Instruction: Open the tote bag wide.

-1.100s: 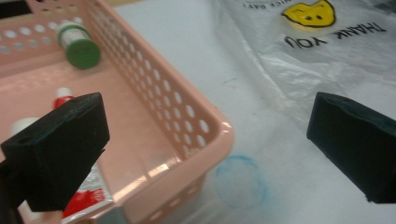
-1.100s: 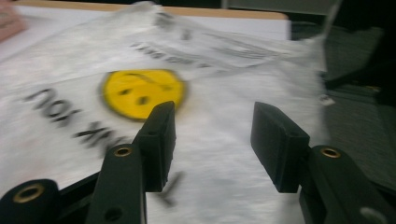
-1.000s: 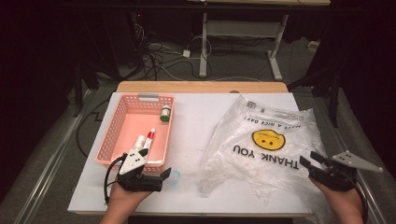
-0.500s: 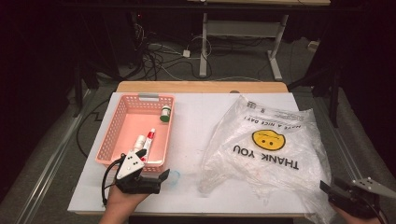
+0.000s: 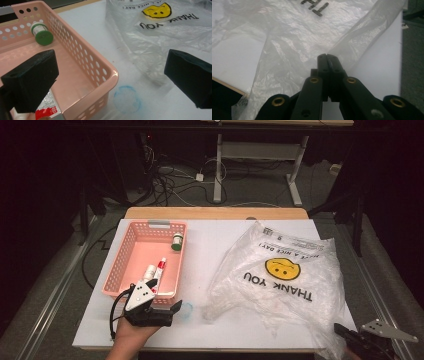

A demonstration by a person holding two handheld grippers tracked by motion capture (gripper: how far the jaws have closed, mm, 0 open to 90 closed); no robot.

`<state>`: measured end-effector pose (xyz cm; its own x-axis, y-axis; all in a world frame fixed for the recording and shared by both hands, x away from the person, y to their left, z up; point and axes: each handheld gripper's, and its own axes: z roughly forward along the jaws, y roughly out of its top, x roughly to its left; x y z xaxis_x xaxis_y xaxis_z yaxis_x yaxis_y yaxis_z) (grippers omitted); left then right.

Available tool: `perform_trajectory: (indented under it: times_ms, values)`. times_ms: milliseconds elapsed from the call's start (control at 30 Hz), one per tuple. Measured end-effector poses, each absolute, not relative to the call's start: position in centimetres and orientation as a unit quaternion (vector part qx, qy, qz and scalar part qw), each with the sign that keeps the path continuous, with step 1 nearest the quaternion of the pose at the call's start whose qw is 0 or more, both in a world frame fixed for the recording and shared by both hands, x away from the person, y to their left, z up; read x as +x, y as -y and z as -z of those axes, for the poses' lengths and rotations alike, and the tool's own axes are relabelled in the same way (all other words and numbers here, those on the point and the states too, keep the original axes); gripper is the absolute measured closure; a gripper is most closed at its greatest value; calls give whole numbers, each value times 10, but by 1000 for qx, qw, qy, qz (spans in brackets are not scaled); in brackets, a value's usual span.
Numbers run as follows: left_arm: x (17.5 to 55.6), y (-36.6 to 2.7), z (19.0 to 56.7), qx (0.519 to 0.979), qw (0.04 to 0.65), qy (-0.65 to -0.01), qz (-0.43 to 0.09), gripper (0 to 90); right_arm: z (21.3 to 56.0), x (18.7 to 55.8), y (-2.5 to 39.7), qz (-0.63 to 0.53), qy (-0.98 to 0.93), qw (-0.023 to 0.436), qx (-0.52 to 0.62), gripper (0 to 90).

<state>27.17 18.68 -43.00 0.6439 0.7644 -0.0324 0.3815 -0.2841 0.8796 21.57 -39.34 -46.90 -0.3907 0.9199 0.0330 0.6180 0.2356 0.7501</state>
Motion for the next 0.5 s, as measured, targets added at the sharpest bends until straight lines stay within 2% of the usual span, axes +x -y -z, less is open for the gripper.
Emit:
perform_trajectory:
  times_ms: [500]
  values:
    - [275,-192,429,765,479,-378,-205,0,464,241,310,-357,-795,209,443,895]
